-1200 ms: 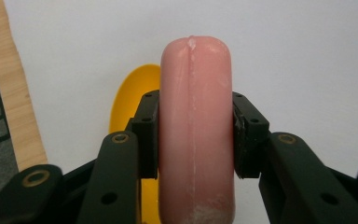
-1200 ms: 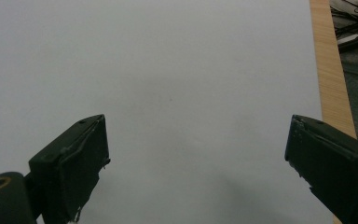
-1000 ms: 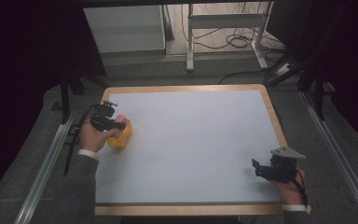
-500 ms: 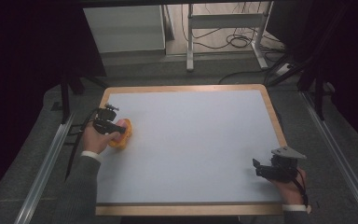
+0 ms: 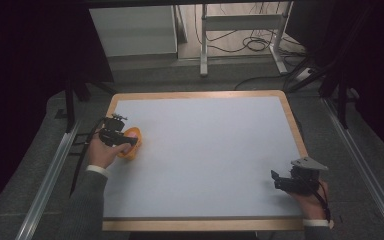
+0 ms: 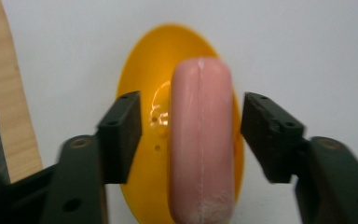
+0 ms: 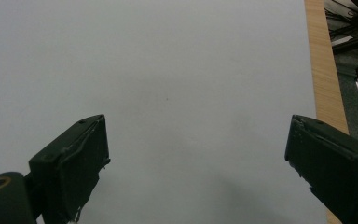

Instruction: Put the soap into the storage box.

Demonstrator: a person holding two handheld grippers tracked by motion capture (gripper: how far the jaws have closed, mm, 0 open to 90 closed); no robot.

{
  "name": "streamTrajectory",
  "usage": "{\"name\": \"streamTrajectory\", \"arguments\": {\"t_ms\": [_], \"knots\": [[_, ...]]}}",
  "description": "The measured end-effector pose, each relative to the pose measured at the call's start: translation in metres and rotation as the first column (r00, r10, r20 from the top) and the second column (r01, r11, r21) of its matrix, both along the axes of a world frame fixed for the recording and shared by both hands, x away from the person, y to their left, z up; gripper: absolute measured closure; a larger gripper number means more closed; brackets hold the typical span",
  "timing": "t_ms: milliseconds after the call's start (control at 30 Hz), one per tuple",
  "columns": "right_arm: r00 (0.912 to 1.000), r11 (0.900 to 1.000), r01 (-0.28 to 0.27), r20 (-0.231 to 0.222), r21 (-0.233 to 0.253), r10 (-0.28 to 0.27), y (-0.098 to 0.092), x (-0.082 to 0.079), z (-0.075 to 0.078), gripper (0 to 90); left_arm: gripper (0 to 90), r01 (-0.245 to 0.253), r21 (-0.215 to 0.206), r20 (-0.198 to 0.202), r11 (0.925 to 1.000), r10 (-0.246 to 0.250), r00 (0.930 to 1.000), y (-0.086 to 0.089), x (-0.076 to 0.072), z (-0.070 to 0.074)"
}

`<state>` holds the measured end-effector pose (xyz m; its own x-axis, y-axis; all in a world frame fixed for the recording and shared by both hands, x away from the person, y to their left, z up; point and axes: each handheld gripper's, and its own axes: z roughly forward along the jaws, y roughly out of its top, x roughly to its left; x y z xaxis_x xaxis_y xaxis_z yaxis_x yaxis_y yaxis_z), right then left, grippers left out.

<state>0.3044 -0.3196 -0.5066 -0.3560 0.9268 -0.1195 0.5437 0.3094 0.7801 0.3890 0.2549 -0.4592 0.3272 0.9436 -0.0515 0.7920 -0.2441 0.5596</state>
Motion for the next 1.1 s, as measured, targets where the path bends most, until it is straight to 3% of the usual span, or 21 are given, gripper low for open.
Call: {"name": "streamTrajectory", "arguments": {"t_ms": [200,467,767,1100], "knots": [[1.0,1.0,-0.001,-0.002,0.001,0.001,0.001,0.0,0.0,5.8,28.3,0.037,-0.037,0.081,0.9986,-0.034,0.9962,0.001,-0.017,0.016],[1.0,1.0,0.0,0.0,-0.003,0.0,0.001,0.0,0.0,5.8,25.8,0.076,-0.072,0.157,0.9945,-0.064,0.9856,-0.006,-0.045,0.018],[1.0,1.0,-0.001,0.003,-0.003,0.001,0.002,-0.001,0.001,5.9,24.8,0.115,-0.117,0.178,0.9865,-0.093,0.9797,-0.014,-0.075,0.004],[1.0,1.0,-0.006,0.004,-0.01,0.006,0.005,-0.001,0.001,5.8,25.3,0.149,-0.147,0.155,0.978,-0.126,0.9798,-0.016,-0.098,-0.03]]}}
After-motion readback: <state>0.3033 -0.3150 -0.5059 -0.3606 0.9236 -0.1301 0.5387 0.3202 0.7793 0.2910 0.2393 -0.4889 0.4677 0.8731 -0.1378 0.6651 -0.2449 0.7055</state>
